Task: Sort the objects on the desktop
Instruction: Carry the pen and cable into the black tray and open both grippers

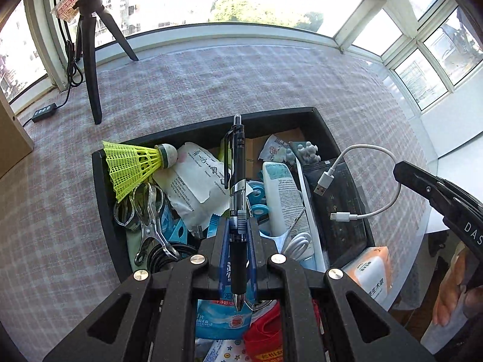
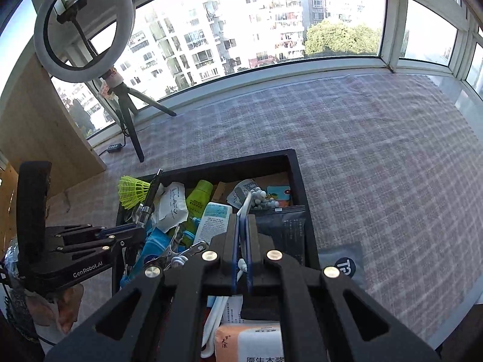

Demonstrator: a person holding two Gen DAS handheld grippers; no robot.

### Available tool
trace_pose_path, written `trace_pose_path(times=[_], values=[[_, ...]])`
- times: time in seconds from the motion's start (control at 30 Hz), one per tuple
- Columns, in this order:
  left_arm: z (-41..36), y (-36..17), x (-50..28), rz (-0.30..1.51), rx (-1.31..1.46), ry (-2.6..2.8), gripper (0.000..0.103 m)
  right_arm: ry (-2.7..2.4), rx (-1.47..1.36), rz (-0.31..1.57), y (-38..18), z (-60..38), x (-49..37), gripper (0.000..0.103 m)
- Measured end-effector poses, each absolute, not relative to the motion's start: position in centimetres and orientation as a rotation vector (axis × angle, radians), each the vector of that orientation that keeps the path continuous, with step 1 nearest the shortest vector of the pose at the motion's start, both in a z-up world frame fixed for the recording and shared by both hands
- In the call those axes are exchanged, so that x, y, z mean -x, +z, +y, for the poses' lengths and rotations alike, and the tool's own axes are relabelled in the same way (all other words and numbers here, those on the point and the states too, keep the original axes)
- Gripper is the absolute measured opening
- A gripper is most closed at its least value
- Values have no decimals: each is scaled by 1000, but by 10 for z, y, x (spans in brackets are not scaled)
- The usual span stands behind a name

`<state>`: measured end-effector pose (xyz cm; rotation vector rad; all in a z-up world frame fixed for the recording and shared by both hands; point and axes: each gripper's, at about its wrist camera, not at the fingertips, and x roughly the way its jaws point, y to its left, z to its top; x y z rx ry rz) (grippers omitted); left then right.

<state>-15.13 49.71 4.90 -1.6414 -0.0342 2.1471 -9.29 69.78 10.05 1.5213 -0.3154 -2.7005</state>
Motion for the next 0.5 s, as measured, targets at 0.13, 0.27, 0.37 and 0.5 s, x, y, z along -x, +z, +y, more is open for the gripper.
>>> trace_pose_path(times=[0.13,0.27,0.37,0.5], values=[[499,52,150,-1,1631,2165,16,-2693,-1544,-303,100,697,92,6],[490,58,150,-1,1611,2196,18,-2697,-1543,-316,102,697,92,10],[481,64,146,11,1598,2229,18,-2693,-1542,-305,103,693,91,10],[464,72,138,38,1574,2288,18,-2680,-1536,-290,104,681,91,11]])
